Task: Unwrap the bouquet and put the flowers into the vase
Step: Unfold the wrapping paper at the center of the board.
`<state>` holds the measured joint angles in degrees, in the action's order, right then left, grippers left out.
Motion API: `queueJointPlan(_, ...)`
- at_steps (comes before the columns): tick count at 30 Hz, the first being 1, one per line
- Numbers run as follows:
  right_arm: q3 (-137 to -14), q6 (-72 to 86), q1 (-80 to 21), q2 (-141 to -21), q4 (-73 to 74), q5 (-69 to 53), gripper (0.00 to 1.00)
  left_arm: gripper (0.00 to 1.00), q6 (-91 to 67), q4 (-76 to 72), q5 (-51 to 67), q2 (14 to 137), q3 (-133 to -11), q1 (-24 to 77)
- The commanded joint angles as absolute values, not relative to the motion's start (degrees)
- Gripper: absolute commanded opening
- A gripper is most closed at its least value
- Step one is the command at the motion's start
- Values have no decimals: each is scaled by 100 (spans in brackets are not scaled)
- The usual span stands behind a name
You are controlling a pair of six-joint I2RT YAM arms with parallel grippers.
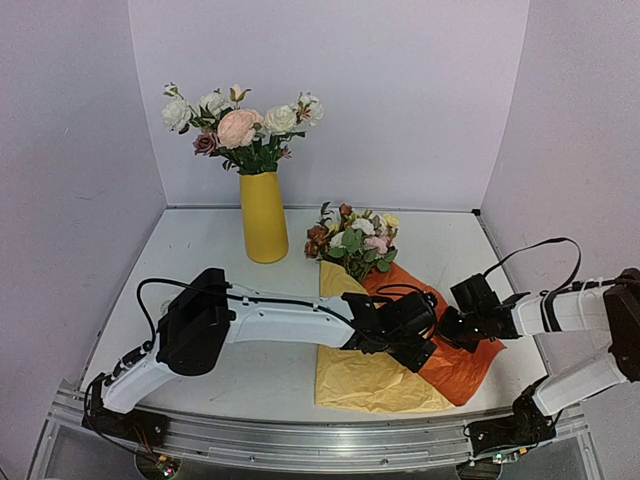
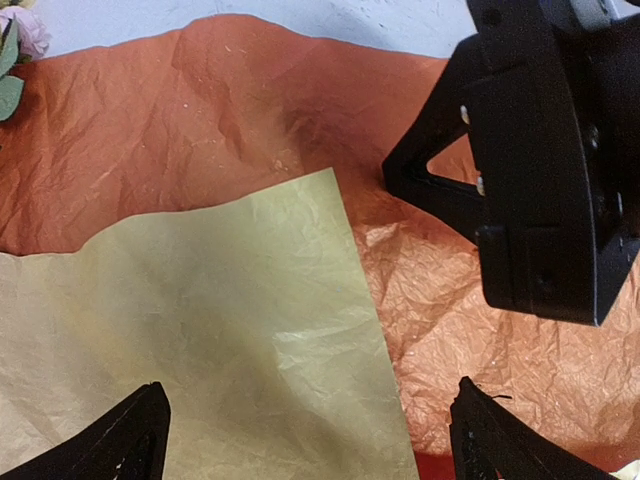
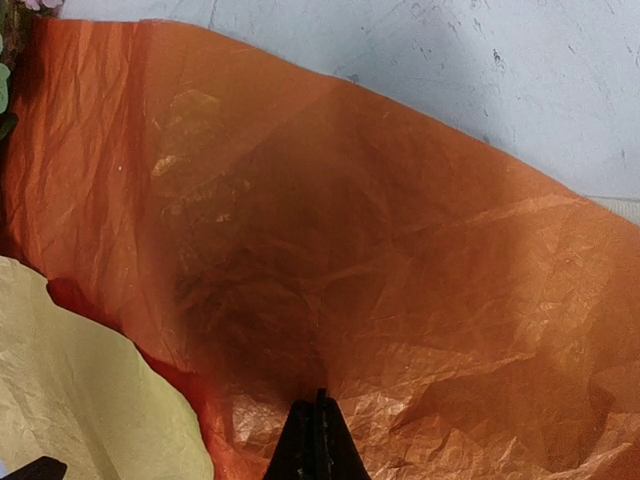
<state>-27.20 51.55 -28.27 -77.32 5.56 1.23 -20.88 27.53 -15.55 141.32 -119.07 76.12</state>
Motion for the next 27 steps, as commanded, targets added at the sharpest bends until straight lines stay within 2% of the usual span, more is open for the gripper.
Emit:
queueJointPlan(1,-2887,5288,-2807,-7899,490,280,0,100,-1927,2795,-1133,14273,-12319,7651)
queueJointPlan(7,-2952,5274,-2809,-7972,554,281,0,91,-1846,2977,-1556,14411,-12358,7648)
queueJointPlan(11,-2947,5252,-2810,-7972,554,283,0,79,-1656,3172,-1840,14449,-12401,7667)
queueJointPlan(13,-2958,5247,-2804,-7984,556,266,0,67,-1509,3294,-2141,14430,-12447,7684)
queueJointPlan(14,-2968,5243,-2806,-7993,554,264,0,57,-1453,3348,-2306,14393,-12478,7690)
queueJointPlan(16,-2968,5230,-2811,-8005,553,254,0,43,-1479,3369,-2652,14084,-12366,7690)
queueJointPlan(20,-2972,5214,-2805,-7994,554,258,0,20,-1553,3366,-3112,13490,-12107,7686)
queueJointPlan(23,-2993,5195,-2812,-7982,554,260,0,13,-1663,3357,-3564,13072,-11815,7686)
queueJointPlan(27,-3025,5147,-2812,-7974,555,237,0,12,-1879,3366,-4172,12537,-11246,7689)
